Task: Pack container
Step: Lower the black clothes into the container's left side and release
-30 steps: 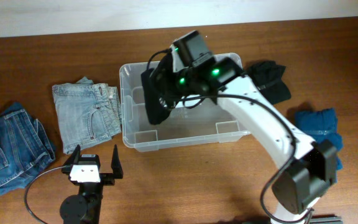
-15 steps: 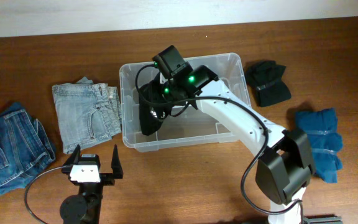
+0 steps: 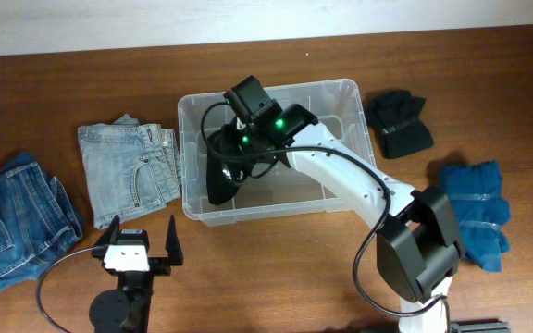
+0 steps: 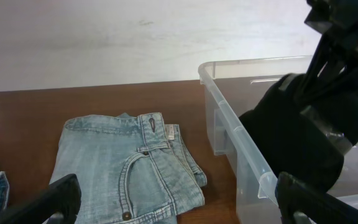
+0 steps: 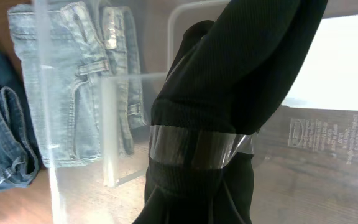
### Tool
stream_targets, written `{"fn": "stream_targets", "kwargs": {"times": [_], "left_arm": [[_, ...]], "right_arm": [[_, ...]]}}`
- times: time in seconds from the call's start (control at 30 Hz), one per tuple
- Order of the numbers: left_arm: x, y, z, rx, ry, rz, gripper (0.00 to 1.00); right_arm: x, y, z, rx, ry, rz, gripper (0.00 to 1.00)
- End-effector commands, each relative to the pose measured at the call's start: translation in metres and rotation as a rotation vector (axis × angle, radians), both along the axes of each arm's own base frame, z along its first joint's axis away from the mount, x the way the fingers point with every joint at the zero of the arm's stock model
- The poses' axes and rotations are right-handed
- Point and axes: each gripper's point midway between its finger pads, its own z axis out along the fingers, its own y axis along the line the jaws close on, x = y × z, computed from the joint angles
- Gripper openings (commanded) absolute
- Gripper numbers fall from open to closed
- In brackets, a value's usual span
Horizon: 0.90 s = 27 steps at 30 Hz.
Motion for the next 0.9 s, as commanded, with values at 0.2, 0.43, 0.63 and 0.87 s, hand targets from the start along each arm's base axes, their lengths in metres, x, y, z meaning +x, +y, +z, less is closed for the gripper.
{"fn": "stream_targets", "kwargs": {"times": [0.2,0.43,0.63,0.87], "left_arm": [[0.000,0.000,-0.001,0.014,-0.005,-0.006,1.00],[0.000,0.000,-0.001,0.014,-0.005,-0.006,0.99],[0.000,0.000,-0.001,0.014,-0.005,-0.006,0.99],[0.000,0.000,-0.001,0.014,-0.005,-0.006,0.99]], "right_arm": [[-0.003,0.004,-0.012,0.006,-0.004,-0.003,0.04],[-0.006,0.002,-0.017,0.001,0.010,-0.002,0.04],[-0.006,0.002,-0.018,0.007,0.020,-0.019,0.04],[-0.008,0.008,-0.017,0.014,0.015,-0.007,0.05]]}}
